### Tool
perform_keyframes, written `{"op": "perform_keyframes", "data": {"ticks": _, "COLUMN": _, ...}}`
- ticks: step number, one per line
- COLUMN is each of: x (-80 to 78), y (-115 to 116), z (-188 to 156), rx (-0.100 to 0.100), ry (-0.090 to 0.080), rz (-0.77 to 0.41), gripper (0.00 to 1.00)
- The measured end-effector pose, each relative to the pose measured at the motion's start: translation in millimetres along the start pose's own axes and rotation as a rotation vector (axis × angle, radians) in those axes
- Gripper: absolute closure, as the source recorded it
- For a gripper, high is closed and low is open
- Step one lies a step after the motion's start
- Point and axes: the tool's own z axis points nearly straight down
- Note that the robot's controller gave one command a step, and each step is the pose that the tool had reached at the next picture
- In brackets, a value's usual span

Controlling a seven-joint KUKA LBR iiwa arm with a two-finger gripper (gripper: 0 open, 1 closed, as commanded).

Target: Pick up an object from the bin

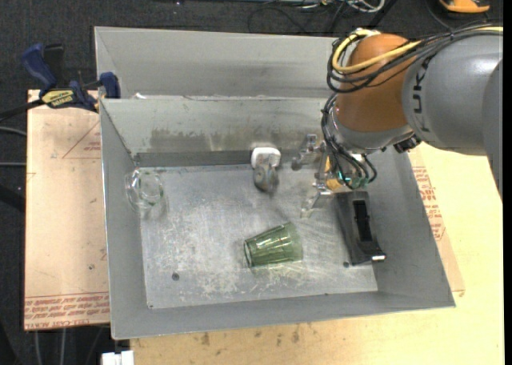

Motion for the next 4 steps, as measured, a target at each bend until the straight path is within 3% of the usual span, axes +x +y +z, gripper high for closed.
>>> {"op": "perform_keyframes", "data": {"ticks": 1, "x": 15.9, "y": 18, "z": 16, "rx": 0.002, "ry": -0.005, "rz": -0.132, "gripper": 0.0}}
{"op": "perform_keyframes", "data": {"ticks": 2, "x": 24.3, "y": 28, "z": 23, "rx": 0.001, "ry": -0.002, "rz": -0.188, "gripper": 0.0}}
{"op": "perform_keyframes", "data": {"ticks": 3, "x": 24.1, "y": 42, "z": 39, "rx": -0.004, "ry": -0.002, "rz": -0.283, "gripper": 0.0}}
{"op": "perform_keyframes", "data": {"ticks": 4, "x": 46.8, "y": 35, "z": 41, "rx": 0.001, "ry": -0.002, "rz": -0.261, "gripper": 0.0}}
